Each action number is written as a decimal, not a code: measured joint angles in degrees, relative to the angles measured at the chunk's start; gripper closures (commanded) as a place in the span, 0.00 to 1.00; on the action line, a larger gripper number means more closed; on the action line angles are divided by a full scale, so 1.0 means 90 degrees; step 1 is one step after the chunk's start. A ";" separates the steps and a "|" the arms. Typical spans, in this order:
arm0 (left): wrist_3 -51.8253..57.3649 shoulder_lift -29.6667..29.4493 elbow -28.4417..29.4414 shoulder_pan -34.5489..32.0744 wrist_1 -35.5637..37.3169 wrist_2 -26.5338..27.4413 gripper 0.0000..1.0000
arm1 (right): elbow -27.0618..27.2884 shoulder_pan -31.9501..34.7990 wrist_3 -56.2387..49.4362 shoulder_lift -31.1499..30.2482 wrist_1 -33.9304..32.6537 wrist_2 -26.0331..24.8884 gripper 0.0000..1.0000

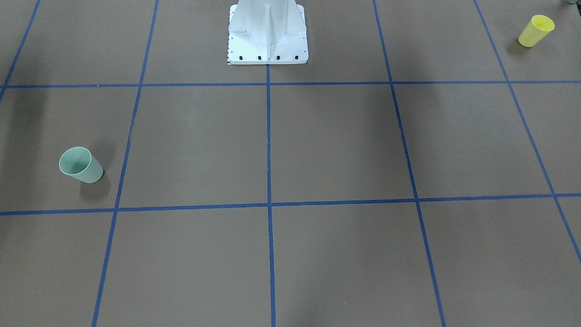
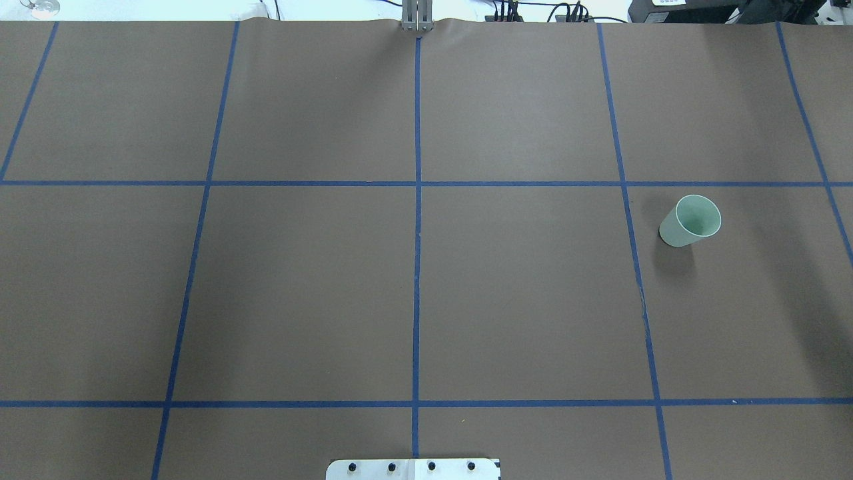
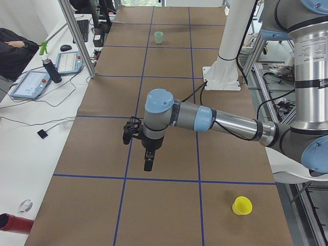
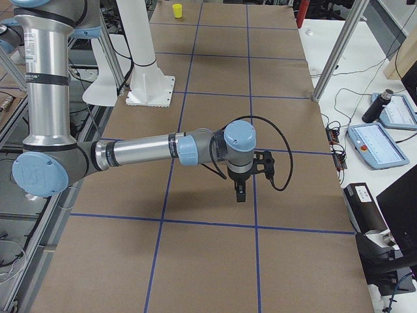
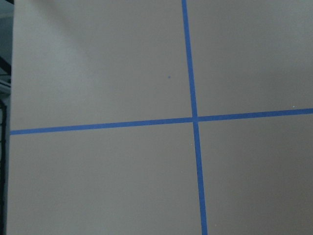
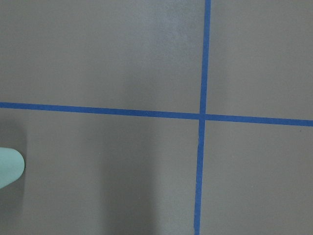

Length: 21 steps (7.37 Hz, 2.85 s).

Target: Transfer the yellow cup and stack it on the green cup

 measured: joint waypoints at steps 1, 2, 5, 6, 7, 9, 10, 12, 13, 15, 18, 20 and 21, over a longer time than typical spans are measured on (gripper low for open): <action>-0.0598 0.0378 -0.0567 0.0012 0.0242 0.0202 0.00 | 0.0027 -0.0002 0.0006 -0.0015 0.0000 0.0052 0.00; -0.1297 0.0679 -0.0928 0.0035 0.0335 0.0397 0.00 | 0.0027 -0.0005 0.0009 -0.0028 0.0000 0.0152 0.00; -0.3316 0.1268 -0.1484 0.0495 0.0384 0.1237 0.00 | 0.0019 -0.0005 0.0122 -0.0107 -0.0039 0.0705 0.00; -0.4284 0.1463 -0.1654 0.0962 0.0385 0.1572 0.00 | 0.0019 -0.0006 0.0292 -0.0142 -0.0028 0.0858 0.00; -0.5199 0.1646 -0.1784 0.1424 0.0386 0.1835 0.00 | 0.0026 -0.0006 0.0404 -0.0158 -0.0018 0.0925 0.00; -0.6886 0.1985 -0.1890 0.2268 0.0386 0.2297 0.00 | 0.0038 -0.0005 0.0470 -0.0148 -0.0010 0.0962 0.00; -0.7756 0.2147 -0.1898 0.2756 0.0400 0.2531 0.00 | 0.0042 -0.0005 0.0473 -0.0129 -0.0010 0.0966 0.00; -0.9402 0.2365 -0.1898 0.3797 0.0743 0.2901 0.00 | 0.0053 -0.0005 0.0468 -0.0092 -0.0003 0.0964 0.00; -1.0079 0.2385 -0.1893 0.4265 0.1074 0.2969 0.00 | 0.0069 -0.0008 0.0464 -0.0078 -0.0002 0.0964 0.00; -1.1335 0.2374 -0.1827 0.4853 0.1654 0.2982 0.00 | 0.0153 -0.0021 0.0458 -0.0112 -0.0006 0.0964 0.00; -1.3692 0.2363 -0.1255 0.5851 0.2034 0.2920 0.00 | 0.0174 -0.0034 0.0450 -0.0138 -0.0012 0.0963 0.00; -1.4748 0.2194 -0.0577 0.6362 0.2053 0.2686 0.00 | 0.0142 -0.0038 0.0450 -0.0156 -0.0021 0.0958 0.00; -1.5132 0.1970 -0.0229 0.6551 0.2055 0.2532 0.00 | 0.0126 -0.0045 0.0448 -0.0176 -0.0025 0.0955 0.00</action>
